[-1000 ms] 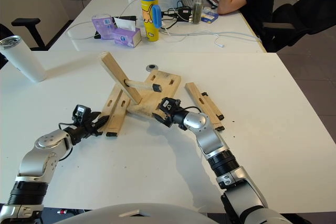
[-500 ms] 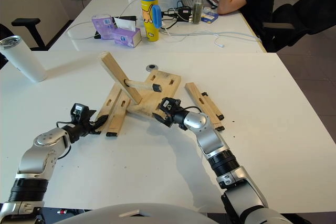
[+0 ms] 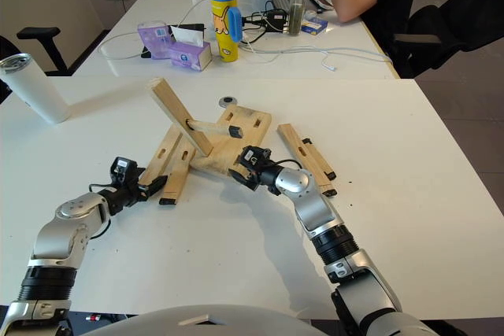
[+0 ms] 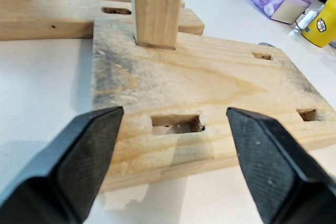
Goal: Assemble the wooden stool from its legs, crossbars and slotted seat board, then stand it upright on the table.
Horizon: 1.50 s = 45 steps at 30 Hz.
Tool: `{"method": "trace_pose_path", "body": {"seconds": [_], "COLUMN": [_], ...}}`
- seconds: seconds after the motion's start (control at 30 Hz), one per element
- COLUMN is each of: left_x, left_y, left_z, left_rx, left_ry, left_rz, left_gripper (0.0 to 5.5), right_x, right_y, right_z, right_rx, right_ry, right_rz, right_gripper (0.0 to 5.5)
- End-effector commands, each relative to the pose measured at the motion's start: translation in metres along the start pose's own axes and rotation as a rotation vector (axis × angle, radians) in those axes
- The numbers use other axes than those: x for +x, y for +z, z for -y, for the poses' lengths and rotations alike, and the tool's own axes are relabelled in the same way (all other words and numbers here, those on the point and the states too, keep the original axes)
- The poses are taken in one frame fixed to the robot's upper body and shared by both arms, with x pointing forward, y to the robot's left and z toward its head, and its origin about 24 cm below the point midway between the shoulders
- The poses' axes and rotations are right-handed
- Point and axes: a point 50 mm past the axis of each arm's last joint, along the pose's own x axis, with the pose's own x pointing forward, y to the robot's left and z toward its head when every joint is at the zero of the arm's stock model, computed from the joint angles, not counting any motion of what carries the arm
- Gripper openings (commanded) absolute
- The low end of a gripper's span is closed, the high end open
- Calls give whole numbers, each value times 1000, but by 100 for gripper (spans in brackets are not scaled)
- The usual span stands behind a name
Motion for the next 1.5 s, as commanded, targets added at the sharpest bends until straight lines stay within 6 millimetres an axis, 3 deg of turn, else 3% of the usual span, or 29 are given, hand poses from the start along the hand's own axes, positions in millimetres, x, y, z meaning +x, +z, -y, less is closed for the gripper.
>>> {"method": "trace_pose_path", "body": {"seconds": [0.03,0.33,0.73,1.0,1.13,1.23,1.33,1.5], "left_x": [2,2,1,-14,-29,-40,-46,-53], "left_y": [-3,-4,26,92,124,146,160,172], "left_z": [0,-3,-23,-31,-22,-6,10,29], "left_rx": [10,21,63,76,101,140,197,314], "left_ry": [3,28,191,296,270,191,106,-11], "left_rz": [-30,-30,160,598,827,960,1015,1018], "left_gripper": [333,205,205,205,205,205,205,205], "right_x": [0,0,-12,-48,-67,-76,-80,-82], "right_y": [-6,-5,23,77,118,149,171,204], "right_z": [0,1,8,8,23,44,62,64], "right_rx": [14,14,136,317,425,563,694,813], "right_ry": [-6,-6,49,326,385,341,295,339], "right_rz": [-35,-30,84,284,474,659,777,871], "right_gripper": [365,365,365,365,365,365,365,365]}}
